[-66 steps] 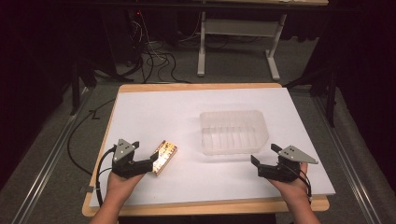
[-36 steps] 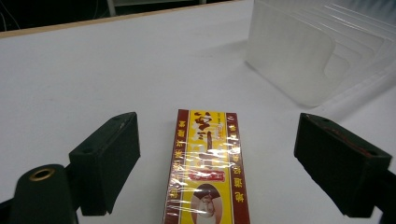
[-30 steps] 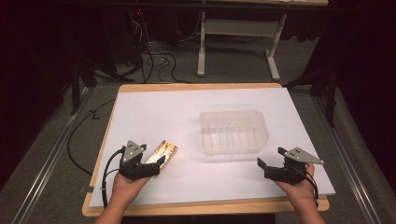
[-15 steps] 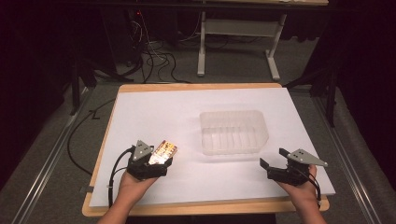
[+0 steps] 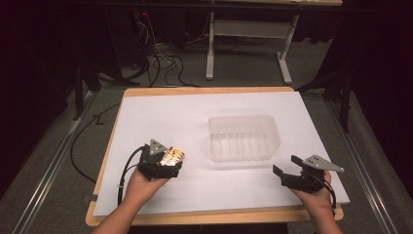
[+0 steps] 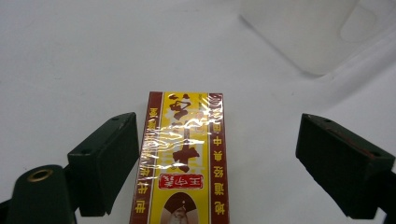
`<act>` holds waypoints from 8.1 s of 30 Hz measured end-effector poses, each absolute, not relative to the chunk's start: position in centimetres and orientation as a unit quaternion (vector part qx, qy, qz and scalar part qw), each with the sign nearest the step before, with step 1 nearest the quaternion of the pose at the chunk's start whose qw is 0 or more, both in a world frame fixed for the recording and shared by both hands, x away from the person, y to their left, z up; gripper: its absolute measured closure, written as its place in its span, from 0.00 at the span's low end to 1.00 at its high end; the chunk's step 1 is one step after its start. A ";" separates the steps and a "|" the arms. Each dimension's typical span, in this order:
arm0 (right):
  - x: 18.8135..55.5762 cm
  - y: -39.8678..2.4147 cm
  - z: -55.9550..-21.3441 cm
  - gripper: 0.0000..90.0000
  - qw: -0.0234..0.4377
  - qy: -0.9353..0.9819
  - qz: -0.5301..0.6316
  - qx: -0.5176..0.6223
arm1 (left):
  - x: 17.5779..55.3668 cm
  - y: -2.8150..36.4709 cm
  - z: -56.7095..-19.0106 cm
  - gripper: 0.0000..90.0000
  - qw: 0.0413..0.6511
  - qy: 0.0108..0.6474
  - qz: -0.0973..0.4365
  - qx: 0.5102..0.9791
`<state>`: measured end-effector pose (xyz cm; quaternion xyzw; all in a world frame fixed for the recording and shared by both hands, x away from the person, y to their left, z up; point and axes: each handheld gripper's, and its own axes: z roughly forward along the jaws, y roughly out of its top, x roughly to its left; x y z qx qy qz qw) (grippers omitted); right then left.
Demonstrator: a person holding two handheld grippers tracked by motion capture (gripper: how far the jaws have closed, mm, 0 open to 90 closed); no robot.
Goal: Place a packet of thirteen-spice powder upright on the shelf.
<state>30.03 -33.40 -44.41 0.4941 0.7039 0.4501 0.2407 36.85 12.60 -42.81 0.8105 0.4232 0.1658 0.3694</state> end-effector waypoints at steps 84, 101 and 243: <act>30.3 -33.3 -45.1 0.18 0.208 0.716 0.440 0.501 | 41.9 11.0 -43.5 0.35 0.081 0.390 0.030 0.917; 30.3 -33.3 -45.0 0.18 0.212 0.714 0.445 0.498 | 39.7 11.3 -42.9 0.36 0.170 0.367 0.055 0.913; 31.8 -18.4 -40.7 0.58 0.109 0.723 0.553 0.398 | 30.7 3.4 -44.2 0.36 0.496 0.263 0.190 0.806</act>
